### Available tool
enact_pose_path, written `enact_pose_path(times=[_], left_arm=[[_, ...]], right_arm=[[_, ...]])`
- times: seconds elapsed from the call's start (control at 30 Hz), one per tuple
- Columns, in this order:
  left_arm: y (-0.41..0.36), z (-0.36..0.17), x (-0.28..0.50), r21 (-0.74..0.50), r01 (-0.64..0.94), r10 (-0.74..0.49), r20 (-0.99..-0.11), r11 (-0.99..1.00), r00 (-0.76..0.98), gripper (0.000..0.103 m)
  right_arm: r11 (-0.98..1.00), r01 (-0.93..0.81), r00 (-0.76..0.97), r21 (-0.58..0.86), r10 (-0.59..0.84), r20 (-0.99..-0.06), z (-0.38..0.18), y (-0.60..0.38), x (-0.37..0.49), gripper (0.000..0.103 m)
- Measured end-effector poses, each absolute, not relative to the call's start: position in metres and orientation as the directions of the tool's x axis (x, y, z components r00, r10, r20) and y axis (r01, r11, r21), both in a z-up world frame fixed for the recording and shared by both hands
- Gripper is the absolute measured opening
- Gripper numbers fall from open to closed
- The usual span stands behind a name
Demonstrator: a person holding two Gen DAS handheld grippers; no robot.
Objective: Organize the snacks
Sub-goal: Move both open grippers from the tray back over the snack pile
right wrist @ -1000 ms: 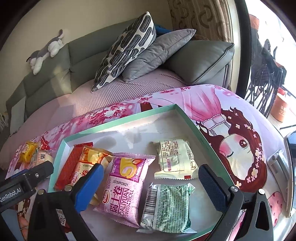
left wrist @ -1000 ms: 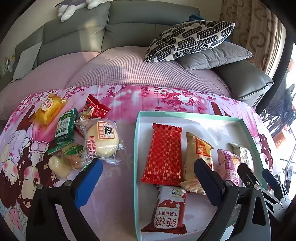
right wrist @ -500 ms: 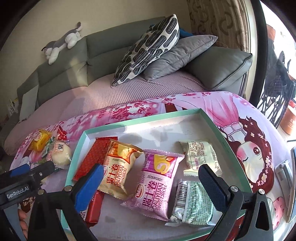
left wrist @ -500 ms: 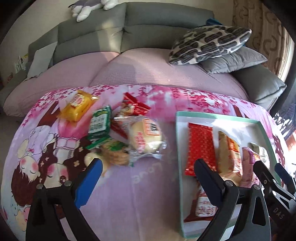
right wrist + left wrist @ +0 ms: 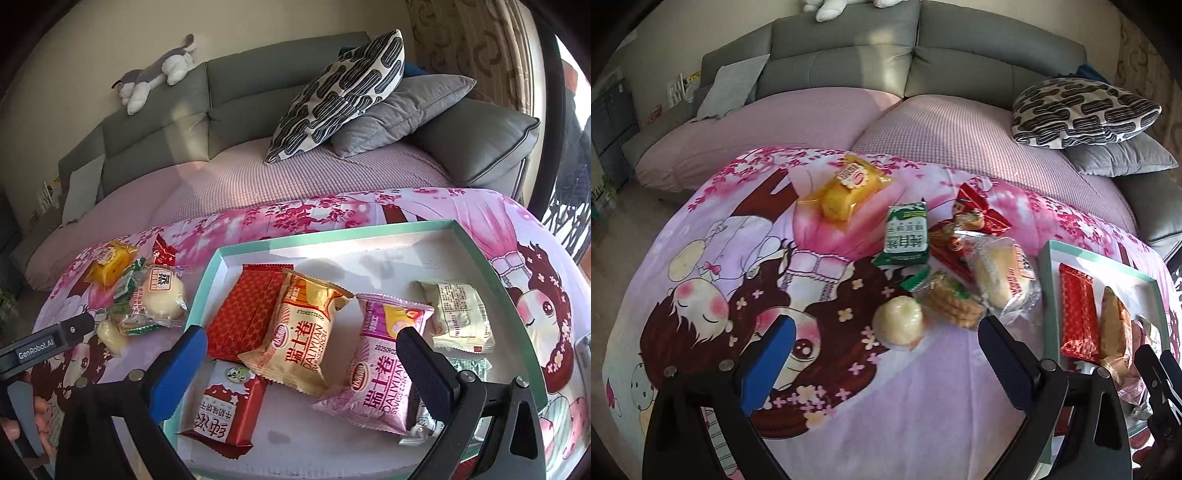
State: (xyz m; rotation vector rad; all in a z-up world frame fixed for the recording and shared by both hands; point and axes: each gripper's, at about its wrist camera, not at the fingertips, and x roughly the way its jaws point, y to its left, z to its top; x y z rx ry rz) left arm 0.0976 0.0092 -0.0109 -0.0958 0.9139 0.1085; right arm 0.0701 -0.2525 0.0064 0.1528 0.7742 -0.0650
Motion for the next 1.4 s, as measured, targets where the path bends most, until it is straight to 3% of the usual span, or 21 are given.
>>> enact_pose_path(times=[0.37, 1.07, 1.4], left_arm=[[0.028, -0.005, 0.092, -0.061, -0.16, 0.058, -0.76, 0.985, 0.648, 0.099], [0.065, -0.006, 0.102, -0.129, -0.152, 0.017, -0.708, 0.98, 0.706, 0.099], [0.081, -0.015, 0.111, -0.195, -0.138, -0.051, -0.732, 0.971, 0.68, 0.099]], right_arm=[[0.989, 0.011, 0.76, 0.146, 0.086, -0.644, 0.012, -0.212, 0.072, 0.103], [0.987, -0.041, 0.69, 0.158, 0.142, -0.71, -0.014, -0.16, 0.093, 0.103], [0.985, -0.026, 0.692, 0.17, 0.14, -0.708, -0.015, -0.156, 0.097, 0.103]])
